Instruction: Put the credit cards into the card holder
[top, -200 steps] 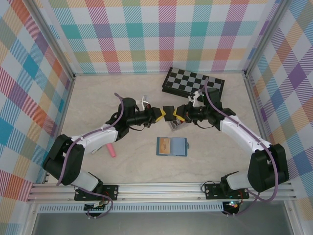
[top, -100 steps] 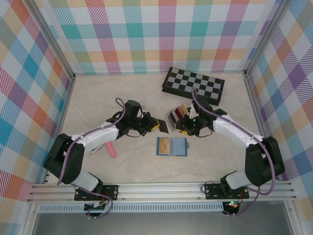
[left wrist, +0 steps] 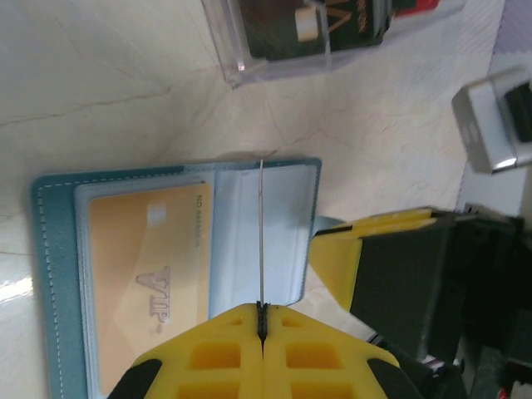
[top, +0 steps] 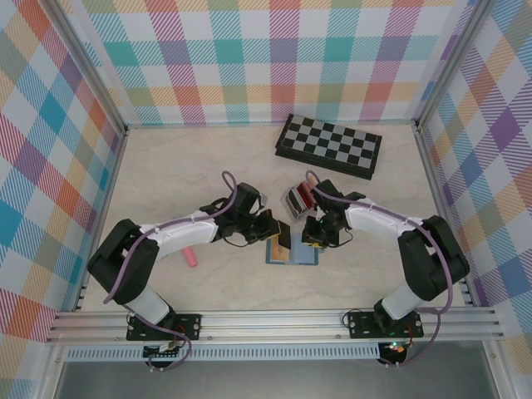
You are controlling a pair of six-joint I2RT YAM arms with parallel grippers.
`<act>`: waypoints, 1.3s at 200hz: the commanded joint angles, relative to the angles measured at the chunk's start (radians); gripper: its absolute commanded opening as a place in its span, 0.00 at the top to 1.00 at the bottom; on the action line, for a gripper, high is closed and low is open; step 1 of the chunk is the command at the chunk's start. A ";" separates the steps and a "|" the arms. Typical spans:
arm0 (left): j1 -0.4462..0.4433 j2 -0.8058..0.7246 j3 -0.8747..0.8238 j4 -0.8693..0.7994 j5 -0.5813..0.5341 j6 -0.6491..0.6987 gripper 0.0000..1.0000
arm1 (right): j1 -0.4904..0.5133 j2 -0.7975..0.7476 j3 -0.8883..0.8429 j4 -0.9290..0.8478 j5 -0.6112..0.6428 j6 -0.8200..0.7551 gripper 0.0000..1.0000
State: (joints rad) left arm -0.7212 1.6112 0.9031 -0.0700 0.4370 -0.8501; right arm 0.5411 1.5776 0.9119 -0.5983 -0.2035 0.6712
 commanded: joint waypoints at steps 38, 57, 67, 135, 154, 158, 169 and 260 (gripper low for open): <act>-0.027 0.066 -0.036 0.111 0.029 0.074 1.00 | -0.018 0.036 -0.039 -0.017 0.080 -0.023 0.79; -0.031 0.081 -0.049 0.141 0.032 0.068 1.00 | -0.017 0.058 -0.049 0.001 0.072 -0.026 0.80; -0.033 0.088 -0.056 0.160 0.035 0.066 1.00 | -0.018 0.069 -0.054 0.008 0.070 -0.024 0.80; -0.048 0.107 -0.103 0.184 0.031 0.056 1.00 | -0.018 0.097 -0.080 0.038 0.079 -0.013 0.84; -0.056 0.084 -0.127 0.181 0.003 0.057 1.00 | -0.017 0.103 -0.081 0.037 0.081 -0.015 0.84; -0.059 0.081 -0.130 0.178 -0.005 0.059 1.00 | -0.018 0.103 -0.082 0.038 0.080 -0.015 0.84; -0.063 0.073 -0.139 0.181 -0.022 0.063 1.00 | -0.018 0.105 -0.085 0.041 0.078 -0.014 0.84; -0.104 0.128 -0.087 0.196 -0.021 0.094 1.00 | -0.017 0.117 -0.110 0.079 0.052 -0.002 0.85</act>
State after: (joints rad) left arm -0.7841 1.6905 0.7757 0.1379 0.4023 -0.7868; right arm 0.5156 1.6260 0.8673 -0.5686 -0.1600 0.6647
